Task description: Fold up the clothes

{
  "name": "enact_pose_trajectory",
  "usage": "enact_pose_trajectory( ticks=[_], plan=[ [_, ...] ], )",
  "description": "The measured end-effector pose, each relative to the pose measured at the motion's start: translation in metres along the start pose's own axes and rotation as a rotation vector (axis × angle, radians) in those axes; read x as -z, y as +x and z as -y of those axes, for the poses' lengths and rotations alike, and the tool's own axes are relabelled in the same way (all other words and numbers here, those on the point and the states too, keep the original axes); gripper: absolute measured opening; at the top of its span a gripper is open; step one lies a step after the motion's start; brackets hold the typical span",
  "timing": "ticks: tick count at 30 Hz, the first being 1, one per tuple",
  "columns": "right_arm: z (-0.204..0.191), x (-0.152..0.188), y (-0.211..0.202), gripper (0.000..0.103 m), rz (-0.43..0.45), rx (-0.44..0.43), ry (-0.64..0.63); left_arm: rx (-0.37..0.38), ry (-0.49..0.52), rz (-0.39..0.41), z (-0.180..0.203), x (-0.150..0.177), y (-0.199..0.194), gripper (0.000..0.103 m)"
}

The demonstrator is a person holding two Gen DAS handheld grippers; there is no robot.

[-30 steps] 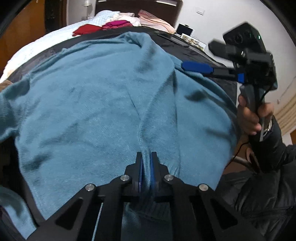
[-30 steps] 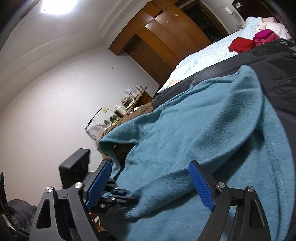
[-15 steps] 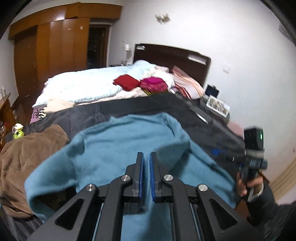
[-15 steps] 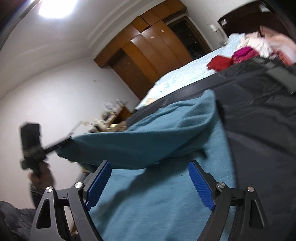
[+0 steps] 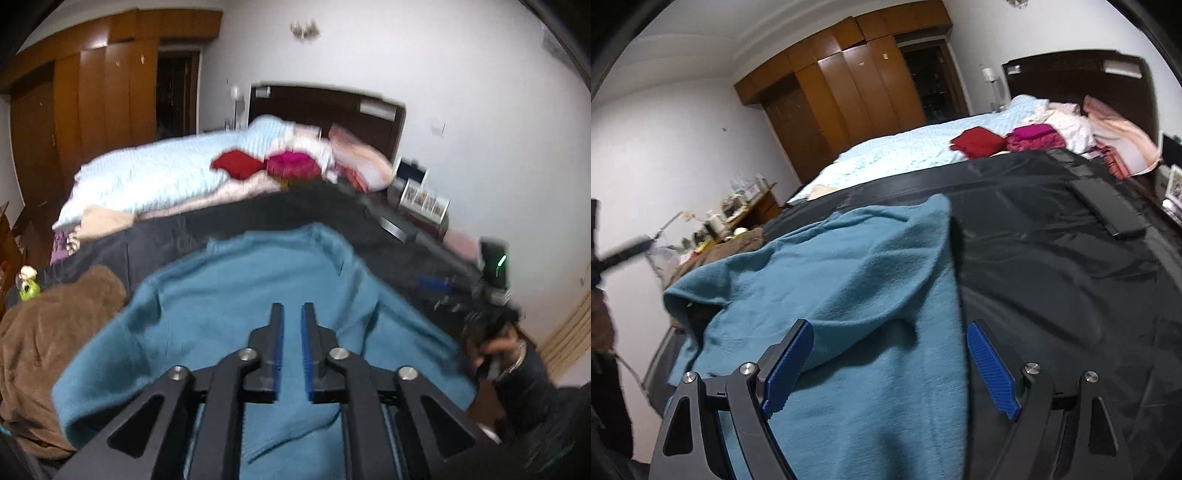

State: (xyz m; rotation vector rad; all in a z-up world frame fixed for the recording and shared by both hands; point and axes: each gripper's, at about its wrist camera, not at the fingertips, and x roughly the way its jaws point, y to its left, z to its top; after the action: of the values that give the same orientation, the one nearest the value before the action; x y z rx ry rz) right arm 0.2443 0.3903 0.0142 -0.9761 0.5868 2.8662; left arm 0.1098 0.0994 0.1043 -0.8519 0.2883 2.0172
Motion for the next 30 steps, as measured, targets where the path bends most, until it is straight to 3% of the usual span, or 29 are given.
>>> enact_pose_trajectory(
  ticks=[1, 2, 3, 9, 15, 22, 25, 27, 30],
  plan=[
    [-0.002, 0.001, 0.001, 0.087, -0.003, -0.008, -0.005, -0.003, -0.007, -0.029, -0.004, 0.006, 0.01, 0.04],
    [-0.005, 0.003, 0.002, 0.087, -0.005, -0.007, -0.018, -0.007, -0.025, -0.054, -0.011, 0.014, 0.019, 0.057],
    [-0.008, 0.005, 0.002, 0.087, -0.008, -0.006, -0.027, -0.01, -0.044, -0.08, -0.017, 0.021, 0.028, 0.067],
    [-0.018, 0.009, 0.014, 0.087, -0.041, -0.019, -0.038, -0.037, -0.126, -0.199, -0.049, 0.064, 0.069, 0.07],
    [-0.029, 0.012, 0.023, 0.087, -0.062, -0.035, -0.056, -0.067, -0.038, -0.247, -0.057, 0.094, 0.099, 0.07],
    [-0.034, 0.014, 0.025, 0.087, -0.066, -0.035, -0.071, -0.032, 0.013, -0.276, -0.05, 0.105, 0.108, 0.07],
    [-0.032, 0.014, 0.025, 0.087, -0.061, -0.038, -0.058, -0.026, 0.019, -0.275, -0.046, 0.107, 0.104, 0.057],
    [-0.029, 0.014, 0.025, 0.087, -0.057, -0.039, -0.049, -0.016, 0.028, -0.279, -0.039, 0.107, 0.101, 0.029],
    [-0.027, 0.014, 0.025, 0.087, -0.051, -0.042, -0.042, -0.029, 0.068, -0.284, -0.024, 0.108, 0.098, 0.019]
  ],
)
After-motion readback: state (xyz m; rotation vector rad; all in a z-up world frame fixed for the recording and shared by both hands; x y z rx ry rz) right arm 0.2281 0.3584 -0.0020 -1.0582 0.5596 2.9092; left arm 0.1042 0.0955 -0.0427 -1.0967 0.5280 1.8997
